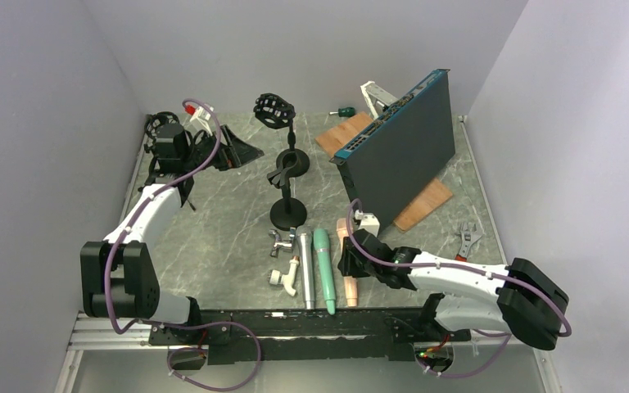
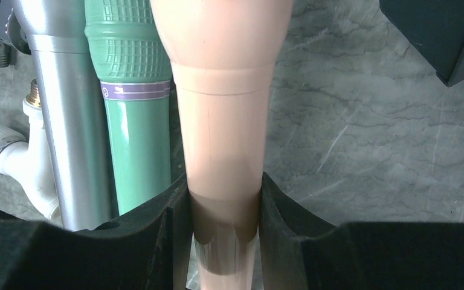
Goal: Remove the microphone from the stand
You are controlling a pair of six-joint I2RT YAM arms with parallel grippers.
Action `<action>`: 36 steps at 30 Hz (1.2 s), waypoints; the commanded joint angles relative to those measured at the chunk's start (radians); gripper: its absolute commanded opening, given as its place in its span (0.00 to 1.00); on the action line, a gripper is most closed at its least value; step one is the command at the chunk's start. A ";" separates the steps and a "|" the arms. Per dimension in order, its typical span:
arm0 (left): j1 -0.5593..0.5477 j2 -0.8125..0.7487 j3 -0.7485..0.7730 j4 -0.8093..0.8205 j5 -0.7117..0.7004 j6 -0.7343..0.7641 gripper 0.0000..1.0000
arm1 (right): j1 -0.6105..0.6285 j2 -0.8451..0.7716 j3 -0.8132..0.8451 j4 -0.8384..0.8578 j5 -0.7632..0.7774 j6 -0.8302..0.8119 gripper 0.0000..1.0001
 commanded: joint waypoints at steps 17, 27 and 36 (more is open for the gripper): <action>-0.024 -0.057 0.003 0.066 -0.047 0.056 0.98 | 0.006 0.034 0.042 0.074 0.027 -0.007 0.62; -0.042 -0.049 0.048 0.170 -0.210 -0.135 0.93 | 0.006 -0.082 0.040 0.028 0.074 -0.057 0.86; -0.133 0.031 0.145 0.193 -0.425 -0.325 0.90 | 0.005 -0.169 0.047 0.019 0.082 -0.089 0.90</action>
